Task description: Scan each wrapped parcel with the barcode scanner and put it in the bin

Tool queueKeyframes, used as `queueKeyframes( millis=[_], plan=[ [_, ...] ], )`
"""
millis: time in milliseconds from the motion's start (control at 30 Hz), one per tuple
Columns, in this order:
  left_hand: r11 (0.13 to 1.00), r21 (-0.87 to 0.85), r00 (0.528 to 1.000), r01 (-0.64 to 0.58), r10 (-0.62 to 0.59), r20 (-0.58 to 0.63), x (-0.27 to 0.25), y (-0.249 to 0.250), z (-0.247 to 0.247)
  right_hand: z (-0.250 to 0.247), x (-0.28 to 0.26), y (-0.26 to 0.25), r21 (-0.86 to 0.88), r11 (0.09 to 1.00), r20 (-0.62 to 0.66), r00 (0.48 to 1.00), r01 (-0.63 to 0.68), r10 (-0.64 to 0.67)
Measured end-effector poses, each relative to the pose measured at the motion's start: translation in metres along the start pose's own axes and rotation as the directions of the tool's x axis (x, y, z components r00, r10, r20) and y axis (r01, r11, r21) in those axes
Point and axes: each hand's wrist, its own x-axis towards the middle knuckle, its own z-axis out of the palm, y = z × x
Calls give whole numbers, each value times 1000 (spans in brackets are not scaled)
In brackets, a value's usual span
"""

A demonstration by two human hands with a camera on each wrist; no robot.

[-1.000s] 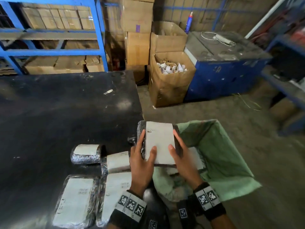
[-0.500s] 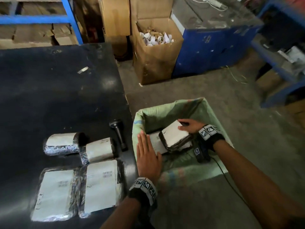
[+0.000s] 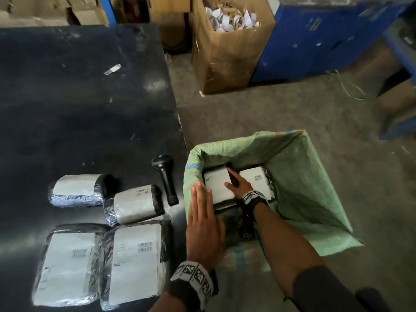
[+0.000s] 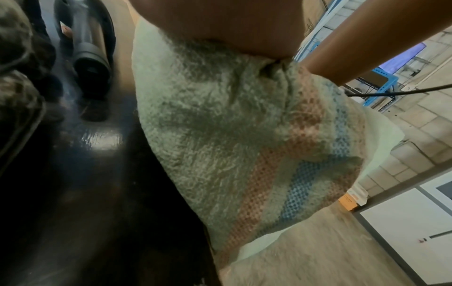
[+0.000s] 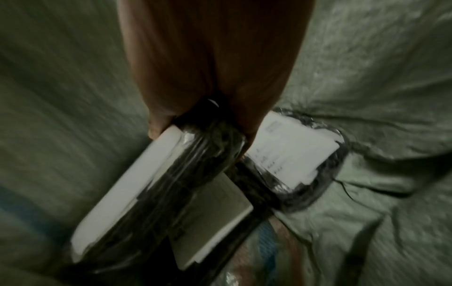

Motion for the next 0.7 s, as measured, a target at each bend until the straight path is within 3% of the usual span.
queueKeyframes(
  millis=[100,233,367,467,533,633,700],
  plan=[
    [999,-27,999,-19,18,-31,3,-6,2,10,14,18,-104,994,53,998,-40,46],
    [997,-75,997,-34,29,-69,3,-6,3,12,23,28,-481,876,215,973,25,90],
    [999,-31,999,-34,33,-42,4,-7,1,0,20,9,-568,823,262,948,-1,182],
    [999,-13,998,-51,51,25,5,-12,-11,-26,2,-38,-631,775,129,982,-27,139],
    [986,-134,993,-99,106,50,4,-20,-26,-48,-17,-77,-602,798,27,997,-44,74],
    [936,-330,993,-121,118,-30,-9,-47,-64,-66,-50,-126,-539,842,-163,984,-31,-68],
    [934,-339,988,-108,65,-137,-24,-73,-88,-61,-75,-158,-384,916,-258,940,114,-225]
  ],
)
